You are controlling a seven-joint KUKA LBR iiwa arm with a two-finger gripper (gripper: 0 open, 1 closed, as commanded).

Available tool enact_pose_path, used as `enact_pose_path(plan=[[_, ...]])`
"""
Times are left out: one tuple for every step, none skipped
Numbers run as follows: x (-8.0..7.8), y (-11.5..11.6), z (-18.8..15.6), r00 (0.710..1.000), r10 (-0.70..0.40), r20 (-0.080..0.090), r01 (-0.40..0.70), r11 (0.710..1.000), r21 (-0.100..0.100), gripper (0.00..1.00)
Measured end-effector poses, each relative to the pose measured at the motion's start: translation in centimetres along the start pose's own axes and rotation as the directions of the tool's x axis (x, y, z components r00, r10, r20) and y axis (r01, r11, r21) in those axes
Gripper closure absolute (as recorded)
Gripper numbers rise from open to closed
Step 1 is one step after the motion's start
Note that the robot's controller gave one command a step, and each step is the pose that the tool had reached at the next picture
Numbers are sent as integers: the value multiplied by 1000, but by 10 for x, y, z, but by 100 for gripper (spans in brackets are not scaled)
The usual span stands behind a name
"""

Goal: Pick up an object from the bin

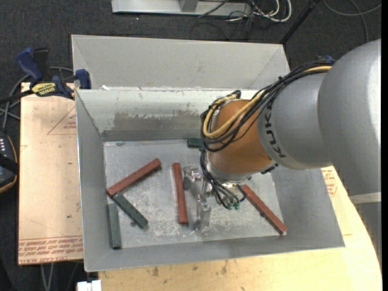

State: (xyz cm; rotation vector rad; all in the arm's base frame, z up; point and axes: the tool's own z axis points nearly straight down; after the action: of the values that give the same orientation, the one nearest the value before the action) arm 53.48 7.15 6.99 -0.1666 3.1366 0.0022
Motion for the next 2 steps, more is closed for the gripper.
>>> enact_pose_path(plan=[[-1, 48, 0, 915, -403, 2, 403, 915, -1, 0], [-1, 46, -1, 917, -400, 1, 400, 917, 0, 100]])
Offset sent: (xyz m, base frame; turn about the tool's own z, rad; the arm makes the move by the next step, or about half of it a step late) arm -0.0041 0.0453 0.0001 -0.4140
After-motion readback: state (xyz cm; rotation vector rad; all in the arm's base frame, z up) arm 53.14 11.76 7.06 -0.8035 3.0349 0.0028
